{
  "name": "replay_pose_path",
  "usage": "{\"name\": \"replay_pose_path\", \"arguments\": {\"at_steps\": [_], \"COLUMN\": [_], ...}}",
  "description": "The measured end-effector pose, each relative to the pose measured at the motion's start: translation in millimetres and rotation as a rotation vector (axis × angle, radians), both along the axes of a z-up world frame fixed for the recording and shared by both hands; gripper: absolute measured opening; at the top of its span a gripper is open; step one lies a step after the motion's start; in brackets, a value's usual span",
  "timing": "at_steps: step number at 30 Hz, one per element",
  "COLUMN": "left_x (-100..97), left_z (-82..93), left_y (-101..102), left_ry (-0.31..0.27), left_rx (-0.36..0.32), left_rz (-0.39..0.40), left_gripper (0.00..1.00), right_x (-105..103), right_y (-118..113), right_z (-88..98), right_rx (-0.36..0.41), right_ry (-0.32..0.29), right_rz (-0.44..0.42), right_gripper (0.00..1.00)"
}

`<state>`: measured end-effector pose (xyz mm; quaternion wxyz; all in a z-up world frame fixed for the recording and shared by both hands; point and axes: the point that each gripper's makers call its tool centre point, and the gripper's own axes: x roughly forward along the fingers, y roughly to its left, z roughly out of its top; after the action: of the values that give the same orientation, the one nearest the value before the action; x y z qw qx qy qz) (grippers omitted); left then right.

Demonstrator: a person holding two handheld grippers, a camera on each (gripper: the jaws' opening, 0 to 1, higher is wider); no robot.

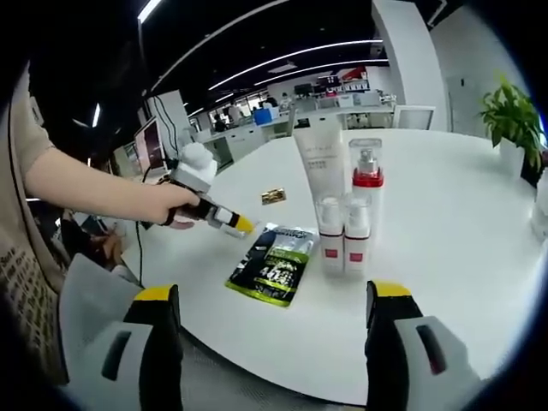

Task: Arrange the skincare products in the storage area until every visible bottle or jar stands upright without overlapping.

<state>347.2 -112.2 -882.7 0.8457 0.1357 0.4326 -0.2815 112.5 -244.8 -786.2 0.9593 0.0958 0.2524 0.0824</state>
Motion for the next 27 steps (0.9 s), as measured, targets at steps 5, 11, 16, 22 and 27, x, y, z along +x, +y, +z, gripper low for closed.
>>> {"name": "replay_pose_path", "arguments": {"at_steps": [5, 11, 16, 22, 27], "left_x": [-7.3, -25.1, -48.1, -78.3, -96.0], "left_z": [11.5, 21.3, 33.0, 49.2, 63.4], "left_y": [-3.0, -8.3, -17.5, -15.0, -14.4], "left_ry": [-0.018, -0.020, -0.077, -0.106, -0.126], "left_rx": [-0.030, -0.065, -0.086, -0.120, -0.154], "left_rz": [-0.032, -0.091, -0.219, -0.274, -0.281], "left_gripper": [0.38, 0.38, 0.38, 0.38, 0.38], "right_x": [-0.6, -0.8, -1.0, -1.6, -2.5], "right_y": [1.4, 3.1, 6.3, 11.0, 13.2], "right_z": [0.3, 1.0, 1.7, 2.3, 2.7], "right_rx": [-0.002, -0.003, 0.003, 0.009, 0.016], "right_ry": [-0.002, -0.005, -0.005, -0.008, -0.011], "right_rz": [0.006, 0.013, 0.029, 0.054, 0.066], "right_gripper": [0.90, 0.90, 0.89, 0.89, 0.89]}}
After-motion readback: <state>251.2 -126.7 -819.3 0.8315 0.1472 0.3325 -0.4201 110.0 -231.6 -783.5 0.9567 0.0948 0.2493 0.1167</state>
